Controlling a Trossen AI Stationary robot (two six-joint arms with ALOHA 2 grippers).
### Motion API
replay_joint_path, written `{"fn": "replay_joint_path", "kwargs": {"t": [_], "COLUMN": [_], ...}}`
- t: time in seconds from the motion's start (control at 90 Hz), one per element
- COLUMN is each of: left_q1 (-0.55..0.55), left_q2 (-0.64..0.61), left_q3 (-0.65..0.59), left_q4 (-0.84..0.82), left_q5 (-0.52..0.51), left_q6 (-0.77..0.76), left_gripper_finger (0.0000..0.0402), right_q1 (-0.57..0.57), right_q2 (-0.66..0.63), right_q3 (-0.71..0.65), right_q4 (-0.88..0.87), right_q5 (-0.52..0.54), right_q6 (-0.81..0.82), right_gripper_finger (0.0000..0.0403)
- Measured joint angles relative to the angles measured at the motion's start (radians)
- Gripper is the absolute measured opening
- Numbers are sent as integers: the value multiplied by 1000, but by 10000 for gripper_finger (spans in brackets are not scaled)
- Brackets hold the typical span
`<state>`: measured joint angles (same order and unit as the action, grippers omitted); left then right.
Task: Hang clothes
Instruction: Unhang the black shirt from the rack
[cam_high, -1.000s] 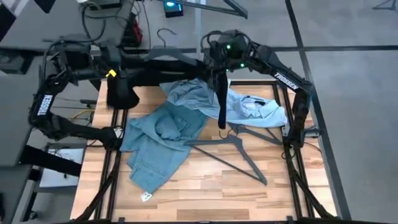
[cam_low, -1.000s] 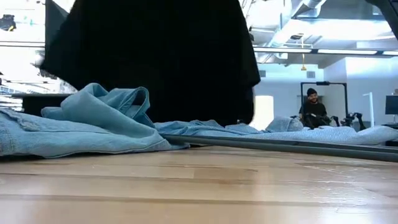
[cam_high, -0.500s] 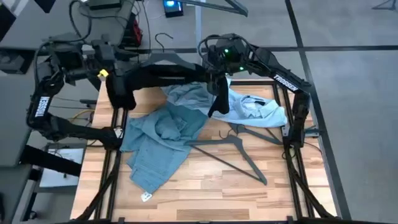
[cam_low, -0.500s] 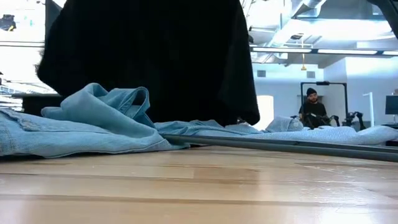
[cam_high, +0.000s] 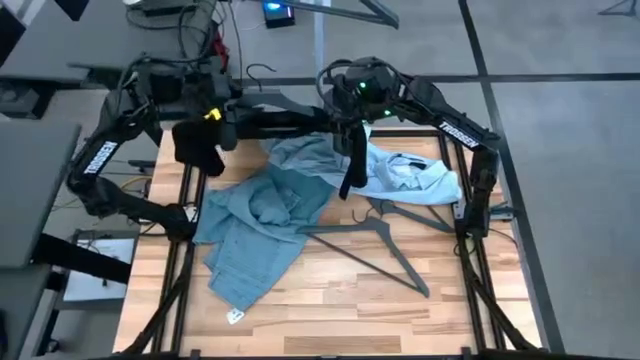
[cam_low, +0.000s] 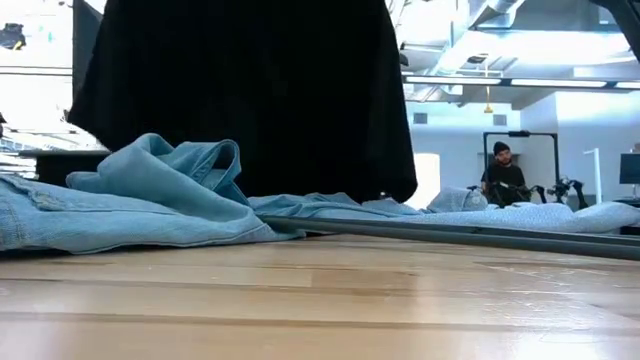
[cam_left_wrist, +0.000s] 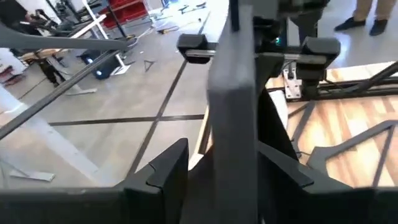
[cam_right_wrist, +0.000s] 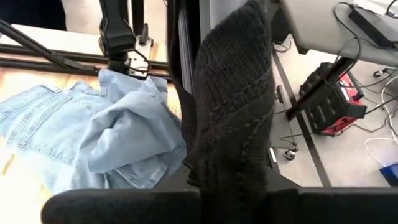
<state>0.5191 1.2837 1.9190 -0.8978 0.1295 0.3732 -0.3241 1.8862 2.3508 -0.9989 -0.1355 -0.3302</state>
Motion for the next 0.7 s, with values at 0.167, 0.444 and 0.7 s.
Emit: {"fn": "replay_joint_path", "kwargs": {"t": [0.167,0.444,0.7], "left_q1": [-25,-36,-37], "left_q2": [10,0,-56], "left_q3": [0,-2,-3], "left_q4": [22,-18,-10], "left_q5": [-9,10,3], "left_q6": [-15,-40,-50], "left_gripper_finger": [99,20,20], "right_q1": [-2,11,-9], "right_q2": [0,-24,-106], "right_q3": [0,6,5], "right_q4": [-23,-57,-142], "right_q5": [-25,38,59], "right_q6": [62,107,255], "right_gripper_finger": [26,56,84]}}
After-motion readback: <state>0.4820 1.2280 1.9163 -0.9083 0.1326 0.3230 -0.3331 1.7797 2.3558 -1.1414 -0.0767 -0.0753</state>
